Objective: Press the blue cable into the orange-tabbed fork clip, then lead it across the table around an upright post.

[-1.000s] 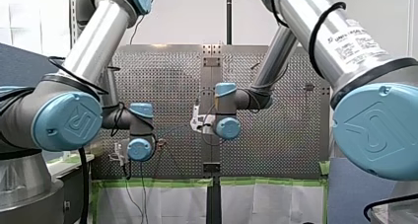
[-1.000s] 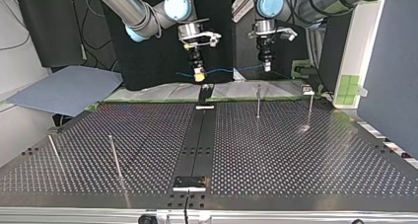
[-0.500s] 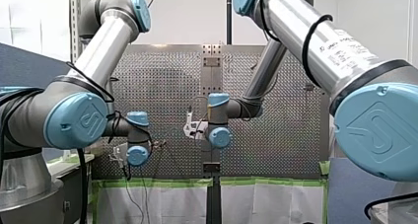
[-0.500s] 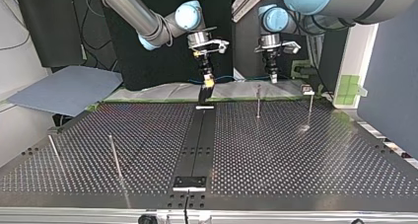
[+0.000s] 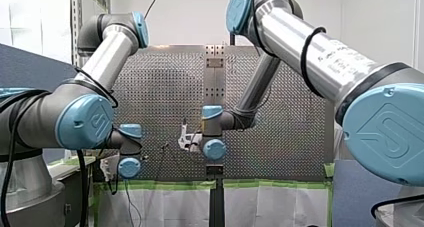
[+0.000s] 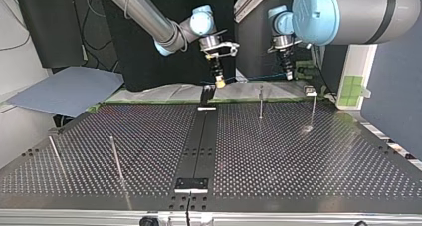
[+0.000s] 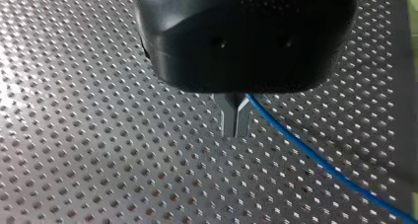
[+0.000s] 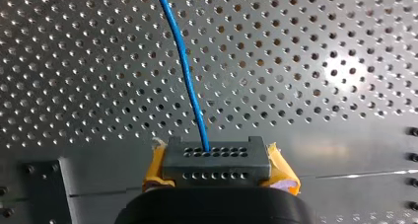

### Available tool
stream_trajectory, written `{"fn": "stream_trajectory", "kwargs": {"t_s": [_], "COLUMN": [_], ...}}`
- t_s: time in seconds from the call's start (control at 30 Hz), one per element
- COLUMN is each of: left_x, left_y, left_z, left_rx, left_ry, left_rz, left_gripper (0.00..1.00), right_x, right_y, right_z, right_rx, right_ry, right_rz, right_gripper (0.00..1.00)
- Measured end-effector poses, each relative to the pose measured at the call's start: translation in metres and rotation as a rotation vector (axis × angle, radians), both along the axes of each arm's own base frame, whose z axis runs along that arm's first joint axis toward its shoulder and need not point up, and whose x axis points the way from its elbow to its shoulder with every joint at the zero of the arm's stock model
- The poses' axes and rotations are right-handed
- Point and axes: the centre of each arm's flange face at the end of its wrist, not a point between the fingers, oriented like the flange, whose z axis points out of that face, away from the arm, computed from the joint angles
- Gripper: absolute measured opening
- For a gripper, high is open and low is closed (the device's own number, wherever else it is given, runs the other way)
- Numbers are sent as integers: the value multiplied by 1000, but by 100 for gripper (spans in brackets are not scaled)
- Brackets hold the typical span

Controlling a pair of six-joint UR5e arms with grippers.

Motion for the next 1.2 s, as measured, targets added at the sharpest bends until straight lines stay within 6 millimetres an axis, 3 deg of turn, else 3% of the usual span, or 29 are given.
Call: {"fn": "stream_trajectory", "kwargs": {"t_s": [0.27,0.53,1.2], "left_x": [-1,10,26], "left_y": [-2,-11,-10], "left_z": [-27,-30,-27], "left_rx": [17,51,71], "left_ry": [50,43,28], "left_rz": [-53,-133,-135], "left_gripper": [0,0,0], "right_x": [16,27,-11], "right_y": [-10,-20,-13], "right_z": [-25,-57,-172], "right_rx": [19,45,178], "right_ry": [-20,-36,90], "right_rz": [0,-8,-58], "right_gripper": [0,0,0]}}
